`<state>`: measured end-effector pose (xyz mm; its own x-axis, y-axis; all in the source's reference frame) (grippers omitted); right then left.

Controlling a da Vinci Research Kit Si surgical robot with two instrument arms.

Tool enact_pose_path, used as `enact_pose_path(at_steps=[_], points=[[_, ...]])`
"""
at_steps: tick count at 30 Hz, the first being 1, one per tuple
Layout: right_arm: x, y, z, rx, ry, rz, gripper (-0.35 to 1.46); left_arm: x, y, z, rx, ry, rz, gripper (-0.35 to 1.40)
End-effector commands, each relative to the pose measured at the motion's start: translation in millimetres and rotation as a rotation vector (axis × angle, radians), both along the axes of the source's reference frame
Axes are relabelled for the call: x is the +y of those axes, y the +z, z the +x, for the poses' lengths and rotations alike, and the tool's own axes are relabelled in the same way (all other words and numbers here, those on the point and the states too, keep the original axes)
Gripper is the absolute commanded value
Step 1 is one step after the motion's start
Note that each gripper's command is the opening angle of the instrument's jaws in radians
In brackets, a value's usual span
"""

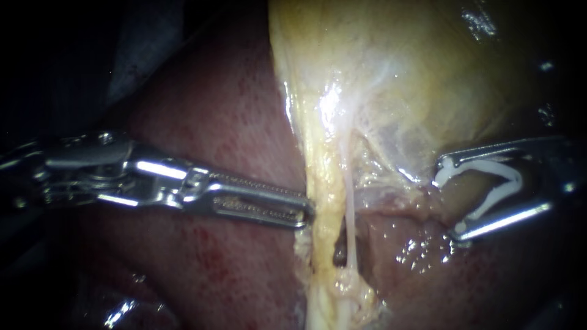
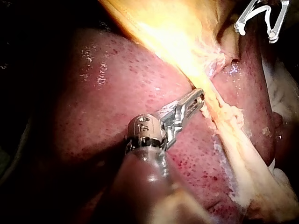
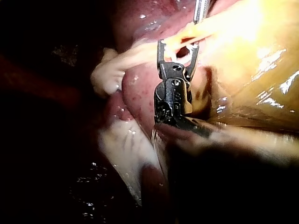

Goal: Clipping first clip left tube

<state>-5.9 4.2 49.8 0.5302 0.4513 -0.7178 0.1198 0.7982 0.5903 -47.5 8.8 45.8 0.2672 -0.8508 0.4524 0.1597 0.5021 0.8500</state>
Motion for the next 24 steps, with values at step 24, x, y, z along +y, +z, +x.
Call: enact_pose_path(at_steps=[24], points=[[-4.4,2.0,4.2,-0.012,0.019,-0.031,0.60,-0.9,-4.7,4.4,-0.018,0.005,0.029,-0.35]])
